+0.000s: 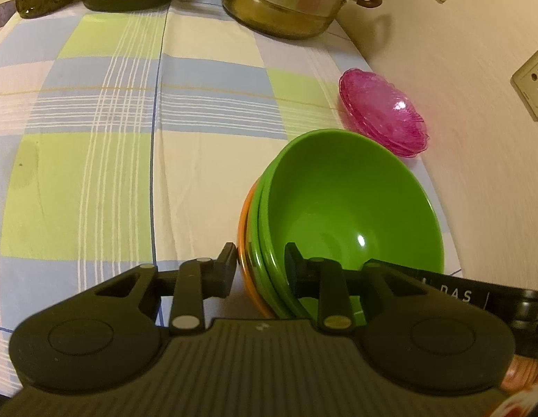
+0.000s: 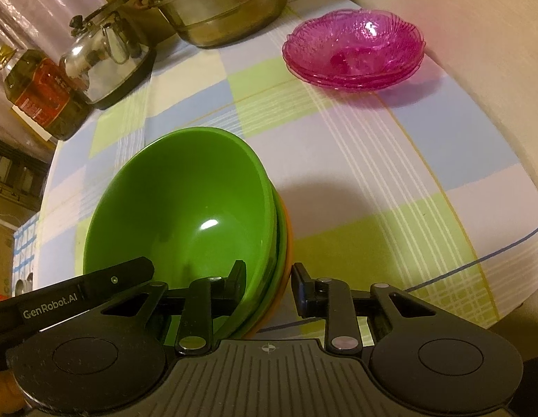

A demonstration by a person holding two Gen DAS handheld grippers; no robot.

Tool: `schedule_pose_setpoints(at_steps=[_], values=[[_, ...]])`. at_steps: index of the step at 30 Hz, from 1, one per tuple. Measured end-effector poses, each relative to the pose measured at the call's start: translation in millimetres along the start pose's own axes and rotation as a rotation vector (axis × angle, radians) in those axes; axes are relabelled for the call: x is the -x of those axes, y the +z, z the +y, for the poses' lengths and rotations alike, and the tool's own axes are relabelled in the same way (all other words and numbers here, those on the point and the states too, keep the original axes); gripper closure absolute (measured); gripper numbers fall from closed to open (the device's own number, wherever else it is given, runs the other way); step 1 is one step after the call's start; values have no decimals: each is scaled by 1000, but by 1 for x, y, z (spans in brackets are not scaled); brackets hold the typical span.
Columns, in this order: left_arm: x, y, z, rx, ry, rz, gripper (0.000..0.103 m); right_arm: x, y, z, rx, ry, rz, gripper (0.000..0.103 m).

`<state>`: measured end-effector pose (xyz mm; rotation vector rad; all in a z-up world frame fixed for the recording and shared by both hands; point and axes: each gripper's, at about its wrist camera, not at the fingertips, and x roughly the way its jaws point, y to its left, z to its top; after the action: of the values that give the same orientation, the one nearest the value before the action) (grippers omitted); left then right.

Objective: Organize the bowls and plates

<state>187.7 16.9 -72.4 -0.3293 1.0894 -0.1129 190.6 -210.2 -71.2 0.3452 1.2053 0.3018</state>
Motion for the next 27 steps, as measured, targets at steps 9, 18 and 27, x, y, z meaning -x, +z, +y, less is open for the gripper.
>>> schedule_pose_setpoints(at_steps=[9,18,27], values=[[4,3,-8,-25,-9,-6,77,11,2,-3,-9,-7,-21,75],[2,15,-34,-67,-22,-16,77,25,11,-14,-26,-21,-51,75],[-7,34,-64,-112,-49,-24,77,40,32,-29,-42,-46,-84,75]])
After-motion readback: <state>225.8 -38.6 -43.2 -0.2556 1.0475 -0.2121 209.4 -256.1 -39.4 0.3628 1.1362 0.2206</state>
